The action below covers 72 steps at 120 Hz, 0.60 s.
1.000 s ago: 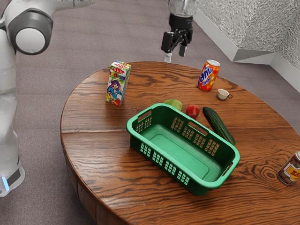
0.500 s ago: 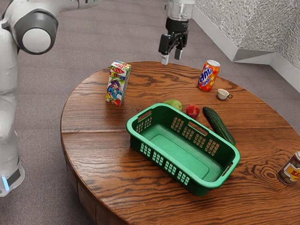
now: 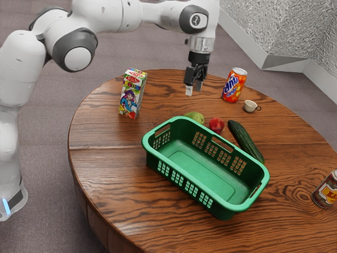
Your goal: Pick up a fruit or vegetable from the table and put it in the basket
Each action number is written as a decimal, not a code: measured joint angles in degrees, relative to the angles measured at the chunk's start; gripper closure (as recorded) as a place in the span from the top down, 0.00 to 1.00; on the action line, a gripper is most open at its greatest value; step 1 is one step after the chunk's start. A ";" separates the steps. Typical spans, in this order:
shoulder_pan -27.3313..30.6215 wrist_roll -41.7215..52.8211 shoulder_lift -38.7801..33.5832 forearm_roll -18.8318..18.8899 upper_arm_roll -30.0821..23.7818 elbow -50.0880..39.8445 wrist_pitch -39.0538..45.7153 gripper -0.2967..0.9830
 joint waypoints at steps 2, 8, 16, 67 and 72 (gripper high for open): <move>0.14 0.14 0.30 -0.09 -0.08 0.00 0.42 0.77; 0.34 0.51 0.89 -0.25 -0.23 0.00 1.62 0.77; 0.59 0.92 1.67 -0.36 -0.31 0.00 3.01 0.77; 2.21 1.98 8.24 -0.75 -0.49 0.00 9.93 0.77; 2.23 1.94 8.28 -0.78 -0.49 0.00 10.34 0.77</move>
